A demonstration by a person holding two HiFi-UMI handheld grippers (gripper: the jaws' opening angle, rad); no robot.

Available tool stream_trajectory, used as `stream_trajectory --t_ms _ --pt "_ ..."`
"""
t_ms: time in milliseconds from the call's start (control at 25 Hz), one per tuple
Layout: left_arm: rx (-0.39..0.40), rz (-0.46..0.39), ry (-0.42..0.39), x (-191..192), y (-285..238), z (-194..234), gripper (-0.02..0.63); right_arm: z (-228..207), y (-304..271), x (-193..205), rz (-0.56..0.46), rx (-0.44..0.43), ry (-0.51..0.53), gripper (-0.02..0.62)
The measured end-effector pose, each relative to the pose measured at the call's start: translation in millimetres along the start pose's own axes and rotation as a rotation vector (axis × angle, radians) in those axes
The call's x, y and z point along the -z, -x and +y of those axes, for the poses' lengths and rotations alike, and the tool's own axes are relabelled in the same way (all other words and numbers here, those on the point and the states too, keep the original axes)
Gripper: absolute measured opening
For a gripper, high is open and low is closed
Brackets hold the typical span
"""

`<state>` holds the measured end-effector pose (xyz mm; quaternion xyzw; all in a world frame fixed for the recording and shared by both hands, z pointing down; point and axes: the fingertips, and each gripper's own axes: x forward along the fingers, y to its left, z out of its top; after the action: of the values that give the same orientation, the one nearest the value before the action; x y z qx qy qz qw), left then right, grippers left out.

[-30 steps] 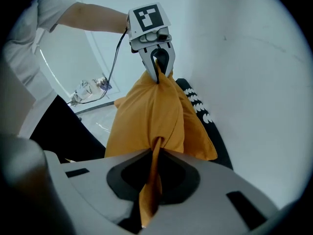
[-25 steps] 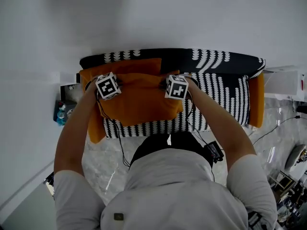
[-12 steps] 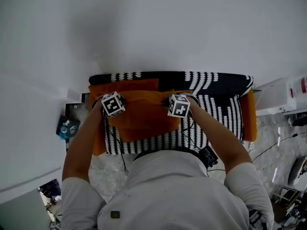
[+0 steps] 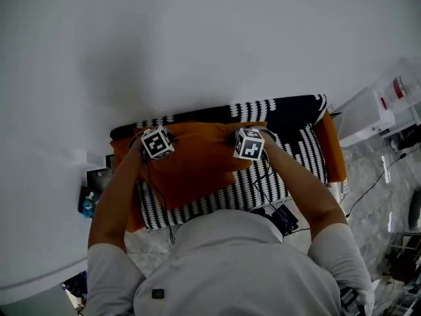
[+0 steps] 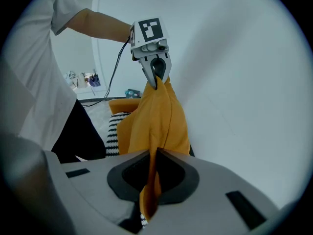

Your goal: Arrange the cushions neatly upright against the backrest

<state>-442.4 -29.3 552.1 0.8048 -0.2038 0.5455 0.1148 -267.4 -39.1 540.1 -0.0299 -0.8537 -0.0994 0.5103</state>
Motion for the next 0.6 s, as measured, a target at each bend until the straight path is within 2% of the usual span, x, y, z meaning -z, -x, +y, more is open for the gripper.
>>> stream_trajectory --t_ms 240,480,600 --pt "0.01 -0.01 -0.103 -90.4 -21.1 -22.1 0.028 9.0 55.7 73.2 0.01 0.074 -0.078 0.037" --pt "0.053 -0.016 -0.197 -196.6 -53.2 -73.3 0.028 35.0 117.7 170.5 0.02 0.124 -0.174 0.037" --pt "0.051 -0.012 -0.239 -248.1 -69.0 -100.9 0.028 51.0 147.6 219.8 0.027 0.145 -0.208 0.037"
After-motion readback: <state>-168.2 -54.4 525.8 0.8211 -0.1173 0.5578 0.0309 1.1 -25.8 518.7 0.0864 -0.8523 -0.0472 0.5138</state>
